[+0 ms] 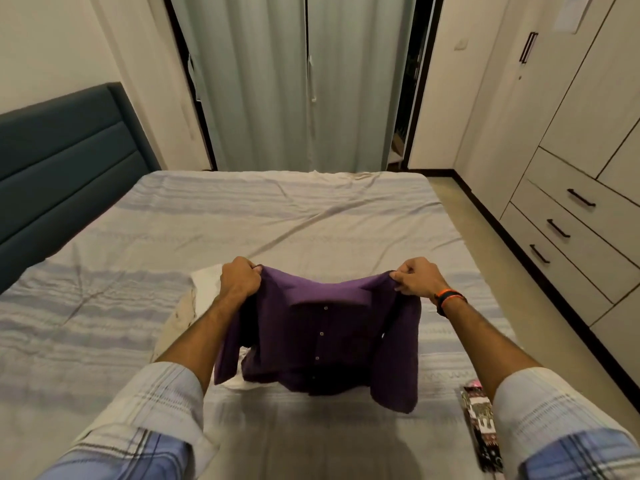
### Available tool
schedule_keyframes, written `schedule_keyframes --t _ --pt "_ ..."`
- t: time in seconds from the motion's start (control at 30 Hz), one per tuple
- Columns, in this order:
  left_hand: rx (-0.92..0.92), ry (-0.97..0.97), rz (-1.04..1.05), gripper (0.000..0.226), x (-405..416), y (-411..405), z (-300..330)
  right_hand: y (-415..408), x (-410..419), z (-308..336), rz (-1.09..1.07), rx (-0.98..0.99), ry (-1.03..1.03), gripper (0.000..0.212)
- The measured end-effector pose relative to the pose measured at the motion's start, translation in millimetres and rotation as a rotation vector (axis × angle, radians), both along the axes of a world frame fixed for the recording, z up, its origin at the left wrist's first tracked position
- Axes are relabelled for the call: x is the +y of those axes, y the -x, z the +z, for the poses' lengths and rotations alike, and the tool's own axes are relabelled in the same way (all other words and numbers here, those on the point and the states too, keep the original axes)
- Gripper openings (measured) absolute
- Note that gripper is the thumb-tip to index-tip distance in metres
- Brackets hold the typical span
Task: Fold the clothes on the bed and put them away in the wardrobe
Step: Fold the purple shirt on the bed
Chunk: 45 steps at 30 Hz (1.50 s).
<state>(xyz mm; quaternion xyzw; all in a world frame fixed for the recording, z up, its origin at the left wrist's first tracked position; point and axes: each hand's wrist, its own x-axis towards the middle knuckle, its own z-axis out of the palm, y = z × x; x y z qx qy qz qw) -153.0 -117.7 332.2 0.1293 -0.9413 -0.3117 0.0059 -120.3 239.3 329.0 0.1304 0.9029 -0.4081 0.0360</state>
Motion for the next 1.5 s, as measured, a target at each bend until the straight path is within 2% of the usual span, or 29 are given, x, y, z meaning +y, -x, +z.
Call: schedule_keyframes --t 0.13,0.27,0.43,0.6,0.73,0.87,1.03,1.3,1.5 --pt "-0.038 -0.056 -0.013 0.031 16 16 -14 11 8 -12 -0.048 -0.013 -0.007 0.02" --pt "0.048 -0.174 0.001 0.038 34 52 -7 35 28 -5 -0.161 0.086 -0.023 0.023" --pt "0.275 -0.299 -0.032 0.039 69 107 46 74 56 49 -0.305 0.345 -0.015 0.02" --pt "0.52 -0.438 -0.099 0.024 111 141 115 76 77 130 -0.449 0.699 0.021 0.015" --pt "0.67 -0.547 -0.215 0.029 120 146 151 48 86 170 -0.436 0.897 0.006 0.007" --pt "0.727 -0.617 -0.244 0.029 113 131 152 18 78 171 -0.387 0.964 -0.01 0.006" --pt "0.631 -0.566 -0.216 0.028 80 86 100 -33 53 116 -0.348 0.867 -0.028 0.01" --pt "0.316 -0.31 -0.155 0.026 -4 -14 -35 -123 -14 -20 -0.134 0.441 -0.12 0.032" --pt "0.121 -0.188 -0.06 0.027 -77 -69 -109 -179 -88 -96 0.038 0.145 -0.126 0.036"
